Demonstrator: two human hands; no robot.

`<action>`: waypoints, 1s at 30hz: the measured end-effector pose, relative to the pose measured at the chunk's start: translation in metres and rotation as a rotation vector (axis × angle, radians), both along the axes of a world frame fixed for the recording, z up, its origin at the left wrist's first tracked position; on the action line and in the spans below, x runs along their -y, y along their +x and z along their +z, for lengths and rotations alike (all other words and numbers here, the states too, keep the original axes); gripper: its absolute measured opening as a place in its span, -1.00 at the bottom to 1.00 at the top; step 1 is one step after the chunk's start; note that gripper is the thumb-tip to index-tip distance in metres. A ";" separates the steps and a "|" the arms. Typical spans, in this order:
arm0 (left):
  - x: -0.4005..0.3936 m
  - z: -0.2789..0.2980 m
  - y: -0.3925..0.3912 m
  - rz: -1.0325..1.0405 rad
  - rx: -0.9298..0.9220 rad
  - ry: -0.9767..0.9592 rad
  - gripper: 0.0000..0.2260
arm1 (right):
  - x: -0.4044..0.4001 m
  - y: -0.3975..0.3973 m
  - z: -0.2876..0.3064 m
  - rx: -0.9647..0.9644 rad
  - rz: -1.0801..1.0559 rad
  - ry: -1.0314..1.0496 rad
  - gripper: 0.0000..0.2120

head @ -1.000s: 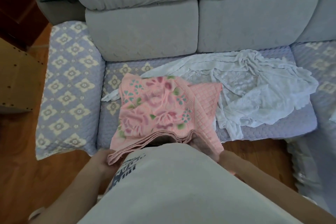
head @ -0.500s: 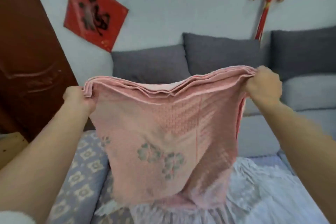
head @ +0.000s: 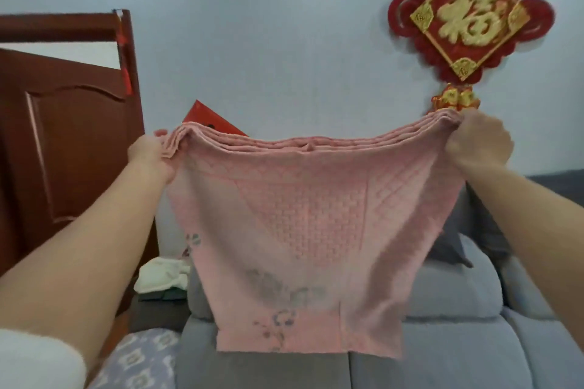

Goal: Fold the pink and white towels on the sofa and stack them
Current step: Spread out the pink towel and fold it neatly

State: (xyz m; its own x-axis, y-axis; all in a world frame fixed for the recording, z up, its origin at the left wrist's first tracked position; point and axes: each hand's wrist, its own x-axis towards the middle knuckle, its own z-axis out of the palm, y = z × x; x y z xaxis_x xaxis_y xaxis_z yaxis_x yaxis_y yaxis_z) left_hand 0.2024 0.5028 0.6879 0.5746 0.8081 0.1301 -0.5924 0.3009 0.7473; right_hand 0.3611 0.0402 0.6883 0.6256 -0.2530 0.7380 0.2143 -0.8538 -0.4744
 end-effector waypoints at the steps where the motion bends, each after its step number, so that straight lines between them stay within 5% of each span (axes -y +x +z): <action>1: -0.002 0.005 0.003 -0.013 0.151 -0.066 -0.78 | 0.001 0.000 0.006 0.108 -0.008 0.072 -0.81; 3: -0.004 0.021 0.006 -0.102 0.451 -0.163 -0.79 | 0.000 0.001 0.021 0.254 0.009 0.185 -0.80; 6: 0.000 0.055 0.004 -0.233 0.610 0.019 -0.63 | 0.003 0.000 0.058 0.358 0.019 0.329 -0.73; 11: -0.004 0.082 0.033 0.080 0.276 0.481 -0.62 | 0.009 0.008 0.100 0.332 -0.040 0.359 -0.72; 13: -0.019 0.068 0.054 0.197 0.082 0.418 -0.84 | 0.016 0.027 0.084 0.210 -0.075 0.282 -0.75; 15: -0.025 0.045 0.077 0.227 -0.080 0.267 -0.76 | 0.026 0.048 0.053 0.096 -0.086 0.210 -0.76; 20: 0.050 -0.022 0.140 -0.080 -0.334 0.226 -0.73 | 0.089 0.072 -0.039 -0.159 -0.262 0.173 -0.76; 25: 0.157 -0.021 0.199 -0.371 -0.186 0.254 -0.84 | 0.204 0.036 -0.017 -0.077 -0.458 0.249 -0.72; 30: 0.275 0.067 0.231 -0.620 0.008 0.250 -0.53 | 0.300 -0.046 0.068 0.293 -0.520 0.442 -0.64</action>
State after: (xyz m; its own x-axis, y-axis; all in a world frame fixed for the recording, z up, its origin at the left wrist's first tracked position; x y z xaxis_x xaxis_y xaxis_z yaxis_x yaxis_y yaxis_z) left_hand 0.4330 0.2278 0.7553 0.9211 0.2735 0.2769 -0.3716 0.4061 0.8348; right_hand 0.3149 -0.2595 0.7562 0.1365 -0.7753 0.6166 0.0049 -0.6219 -0.7831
